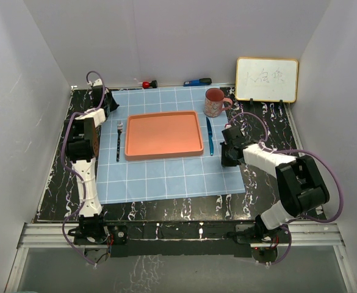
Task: Set the dinner table for one person
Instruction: Adjust the napkin at the center of the board.
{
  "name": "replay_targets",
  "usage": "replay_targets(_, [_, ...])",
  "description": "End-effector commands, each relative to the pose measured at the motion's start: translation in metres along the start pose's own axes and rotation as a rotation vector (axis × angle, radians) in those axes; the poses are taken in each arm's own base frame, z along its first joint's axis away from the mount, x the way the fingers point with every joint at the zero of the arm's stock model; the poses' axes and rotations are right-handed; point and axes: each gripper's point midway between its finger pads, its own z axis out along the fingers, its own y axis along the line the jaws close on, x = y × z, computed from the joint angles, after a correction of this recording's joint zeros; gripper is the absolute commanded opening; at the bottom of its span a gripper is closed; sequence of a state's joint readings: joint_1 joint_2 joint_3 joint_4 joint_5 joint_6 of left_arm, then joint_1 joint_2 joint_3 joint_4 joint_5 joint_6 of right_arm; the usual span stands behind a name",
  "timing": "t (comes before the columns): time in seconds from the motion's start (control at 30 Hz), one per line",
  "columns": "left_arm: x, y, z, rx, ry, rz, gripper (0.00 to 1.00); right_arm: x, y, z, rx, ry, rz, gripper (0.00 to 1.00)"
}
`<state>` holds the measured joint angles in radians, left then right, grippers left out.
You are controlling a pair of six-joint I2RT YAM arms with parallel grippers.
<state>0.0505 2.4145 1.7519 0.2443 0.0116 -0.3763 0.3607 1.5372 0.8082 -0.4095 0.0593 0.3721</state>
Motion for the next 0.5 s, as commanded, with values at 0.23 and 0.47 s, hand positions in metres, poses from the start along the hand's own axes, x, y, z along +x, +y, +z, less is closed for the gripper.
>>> replay_targets(0.23, [0.044,-0.004,0.014,0.037,0.097,0.013,0.0,0.052,0.034,0.018,-0.103,0.123,0.008,0.0])
replay_targets(0.47, [0.047,-0.015,0.017,0.064,0.102,0.026,0.0,0.062,0.054,0.023,-0.133,0.154,-0.028,0.0])
